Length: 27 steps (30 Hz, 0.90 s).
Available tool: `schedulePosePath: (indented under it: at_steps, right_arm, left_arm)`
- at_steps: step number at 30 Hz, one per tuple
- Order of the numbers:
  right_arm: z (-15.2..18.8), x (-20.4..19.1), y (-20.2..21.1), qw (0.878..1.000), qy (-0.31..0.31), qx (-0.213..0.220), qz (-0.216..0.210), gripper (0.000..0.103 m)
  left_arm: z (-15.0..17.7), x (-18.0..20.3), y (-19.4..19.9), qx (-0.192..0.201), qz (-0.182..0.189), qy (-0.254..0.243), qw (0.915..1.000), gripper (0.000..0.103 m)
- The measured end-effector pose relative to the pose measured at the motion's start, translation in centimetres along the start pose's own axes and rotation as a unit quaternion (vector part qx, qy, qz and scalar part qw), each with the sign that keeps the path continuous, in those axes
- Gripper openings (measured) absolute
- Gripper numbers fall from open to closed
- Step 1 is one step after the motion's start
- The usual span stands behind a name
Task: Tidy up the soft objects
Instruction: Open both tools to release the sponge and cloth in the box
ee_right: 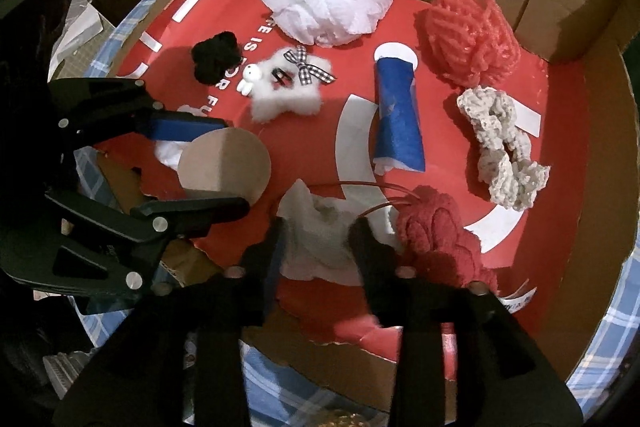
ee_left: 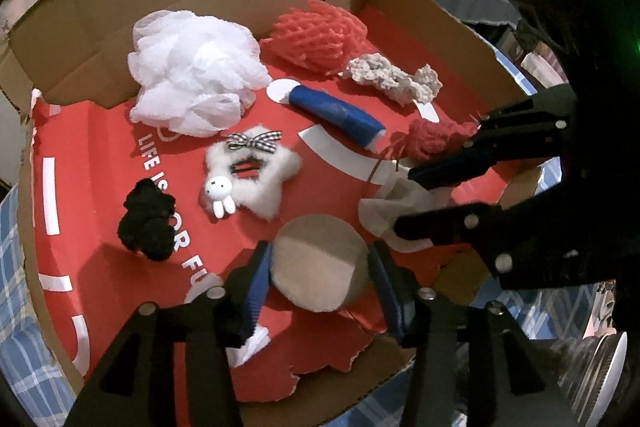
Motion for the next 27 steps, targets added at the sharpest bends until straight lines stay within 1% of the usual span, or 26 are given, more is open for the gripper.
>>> schedulePosePath:
  at_steps: [1,3,5,9,11,14,15,16,20,22,27]
  right_arm:
    - [0.0,0.0,0.2,1.000,-0.003,0.006,0.005,0.058]
    - [-0.1,0.1,0.7,1.000,-0.003,0.021,0.011,0.058]
    - [-0.1,0.4,1.0,1.000,-0.010,0.025,0.016,0.058]
    - [0.2,0.9,2.0,0.999,-0.019,0.037,0.028,0.058]
    - [0.5,1.1,2.8,0.998,-0.028,0.047,0.032,0.058]
    - [1.1,1.6,4.3,0.996,-0.054,0.064,0.034,0.066]
    - [1.3,1.7,4.7,0.995,-0.059,0.070,0.036,0.068]
    - [1.6,1.7,5.2,0.994,-0.066,0.076,0.040,0.069]
    - [3.1,1.6,6.7,0.990,-0.084,0.097,0.064,0.072]
    - [3.8,1.6,7.2,0.987,-0.093,0.108,0.078,0.073]
    - [4.8,1.2,7.2,0.982,-0.107,0.124,0.098,0.075]
  left_arm:
    - [0.0,-0.1,0.1,0.001,-0.001,0.002,1.0000,0.054]
    - [0.1,-0.1,0.3,0.002,-0.003,0.004,1.0000,0.055]
    - [0.3,-0.3,0.7,0.004,-0.005,0.006,1.0000,0.059]
    - [0.6,-0.8,1.7,0.015,-0.007,0.020,0.9997,0.070]
    - [0.8,-1.1,2.4,0.023,-0.010,0.027,0.9993,0.073]
    - [1.1,-1.5,3.7,0.035,-0.017,0.047,0.9981,0.082]
    - [1.2,-1.6,4.0,0.039,-0.019,0.056,0.9975,0.088]
    - [1.3,-1.7,4.5,0.046,-0.022,0.067,0.9965,0.093]
    - [2.1,-1.9,5.9,0.065,-0.041,0.114,0.9905,0.094]
    - [2.4,-1.6,6.2,0.066,-0.049,0.122,0.9891,0.098]
    - [3.4,-0.7,6.5,0.078,-0.079,0.135,0.9846,0.102]
Point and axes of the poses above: each gripper's, at about its wrist camera, not at the fingertips, and y roughly against the way its jaws point, x to its right, z to its underside, the point moved 2 cm from there along -y, roughly the way its jaws point, and after that the axes turned 4 degrees about -y, right-handed, at the moved point
